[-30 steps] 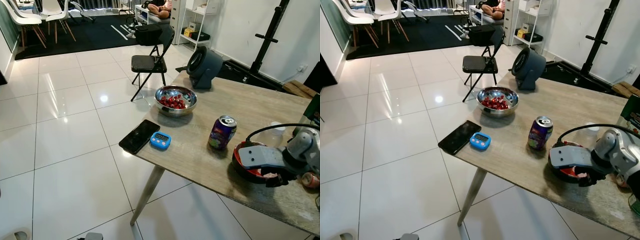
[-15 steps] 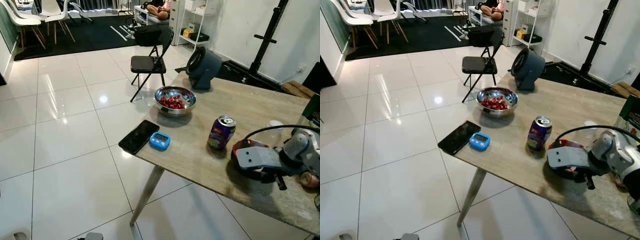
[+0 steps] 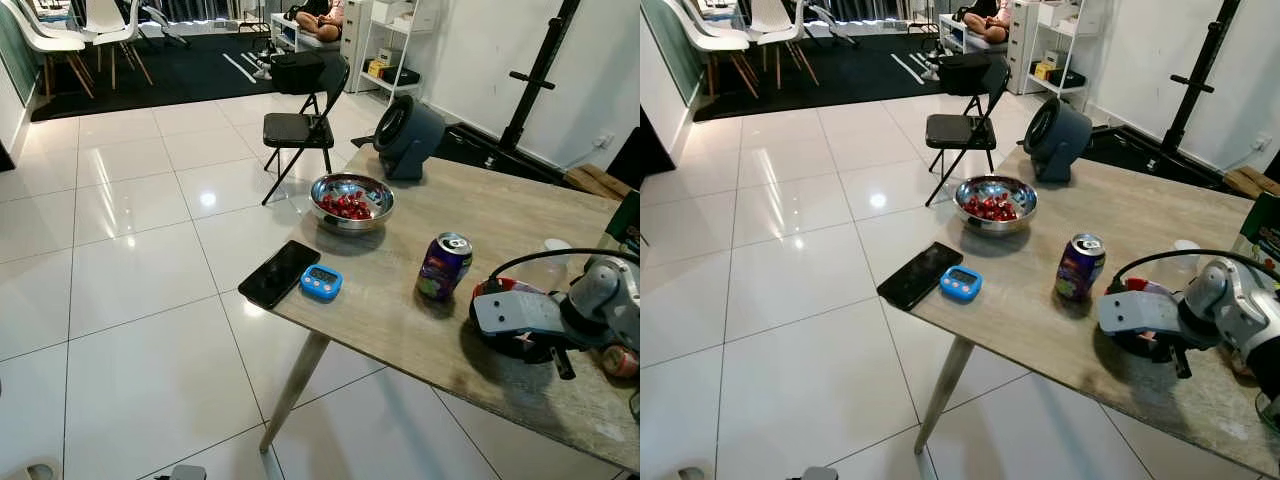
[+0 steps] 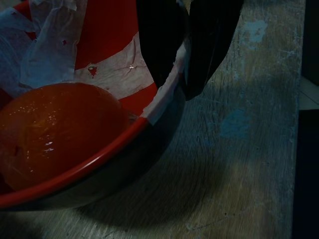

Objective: Restocking fridge

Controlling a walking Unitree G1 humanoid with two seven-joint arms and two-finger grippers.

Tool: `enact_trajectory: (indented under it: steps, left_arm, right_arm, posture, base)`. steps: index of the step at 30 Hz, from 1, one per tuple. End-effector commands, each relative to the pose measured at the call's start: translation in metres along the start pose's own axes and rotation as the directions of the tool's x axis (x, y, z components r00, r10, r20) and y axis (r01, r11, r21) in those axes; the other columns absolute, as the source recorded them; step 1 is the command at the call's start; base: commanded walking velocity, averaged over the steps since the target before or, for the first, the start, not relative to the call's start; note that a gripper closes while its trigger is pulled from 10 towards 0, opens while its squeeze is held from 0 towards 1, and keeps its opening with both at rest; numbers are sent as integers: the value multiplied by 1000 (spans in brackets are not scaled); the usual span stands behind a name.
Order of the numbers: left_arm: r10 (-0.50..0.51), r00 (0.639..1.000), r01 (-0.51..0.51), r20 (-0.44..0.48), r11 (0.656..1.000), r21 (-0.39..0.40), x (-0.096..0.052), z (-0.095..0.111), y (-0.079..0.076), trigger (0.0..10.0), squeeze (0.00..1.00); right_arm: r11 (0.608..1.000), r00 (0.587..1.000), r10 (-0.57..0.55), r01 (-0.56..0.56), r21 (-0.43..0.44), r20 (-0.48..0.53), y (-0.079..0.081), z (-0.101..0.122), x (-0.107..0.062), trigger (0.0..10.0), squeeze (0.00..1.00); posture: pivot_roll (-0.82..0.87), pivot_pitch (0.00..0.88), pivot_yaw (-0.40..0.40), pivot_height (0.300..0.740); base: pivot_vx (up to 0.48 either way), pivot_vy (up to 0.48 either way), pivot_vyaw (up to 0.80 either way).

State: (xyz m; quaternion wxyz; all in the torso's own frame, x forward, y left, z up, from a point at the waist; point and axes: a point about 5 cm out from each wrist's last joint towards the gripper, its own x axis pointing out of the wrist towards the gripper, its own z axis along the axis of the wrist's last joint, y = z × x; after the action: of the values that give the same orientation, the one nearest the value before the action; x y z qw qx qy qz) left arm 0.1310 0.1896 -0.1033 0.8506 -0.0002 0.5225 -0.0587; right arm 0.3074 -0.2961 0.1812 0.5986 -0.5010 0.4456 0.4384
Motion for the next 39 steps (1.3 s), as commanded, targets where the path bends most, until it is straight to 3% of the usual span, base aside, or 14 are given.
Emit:
enact_trajectory:
  steps: [1, 5, 6, 10, 15, 28, 39]
  left_arm:
    - [-18, 999, 18, -27, 1000, 7, 0, -5, -5, 10000, 0]
    - [-19, 1000, 19, -25, 1000, 13, 1, -5, -6, 10000, 0]
    - [-20, 999, 20, -25, 1000, 13, 1, -5, -6, 10000, 0]
    - [-19, 999, 20, -32, 999, 37, 0, -5, -5, 10000, 0]
    - [-10, 999, 12, -31, 999, 47, 0, -5, -4, 10000, 0]
    - [-11, 999, 14, -44, 997, 70, 1, -5, -5, 10000, 0]
    - [-4, 998, 9, -58, 997, 83, -2, -9, 3, 10000, 0]
  right_arm:
    - [1000, 1000, 0, 0, -8, 27, 1, 3, 0, 0, 0]
    - [1000, 998, 0, 2, -28, 60, 4, 7, -1, 0, 0]
    - [999, 997, 9, -6, -38, 79, 6, 10, -2, 10000, 0]
    - [994, 986, 39, -22, -106, 163, 14, 26, -10, 10000, 0]
    - [993, 986, 40, -20, -119, 164, 16, 28, -13, 10000, 0]
    - [995, 988, 14, 1, -98, 152, 22, 28, -10, 10000, 0]
    - [997, 992, 7, 3, -76, 129, 25, 22, -10, 10000, 0]
  posture:
    - [-49, 34, -21, 740]
    - [-50, 35, -20, 740]
    - [-52, 35, -18, 740]
    - [-70, 35, -5, 740]
    - [-76, 34, 1, 740]
    - [-92, 38, 7, 740]
    - [-101, 32, 12, 740]
  base:
    - [0, 0, 0]
    - [0, 0, 0]
    - [0, 0, 0]
    - [0, 0, 0]
    - [0, 0, 0]
    - [0, 0, 0]
    - [-273, 0, 0]
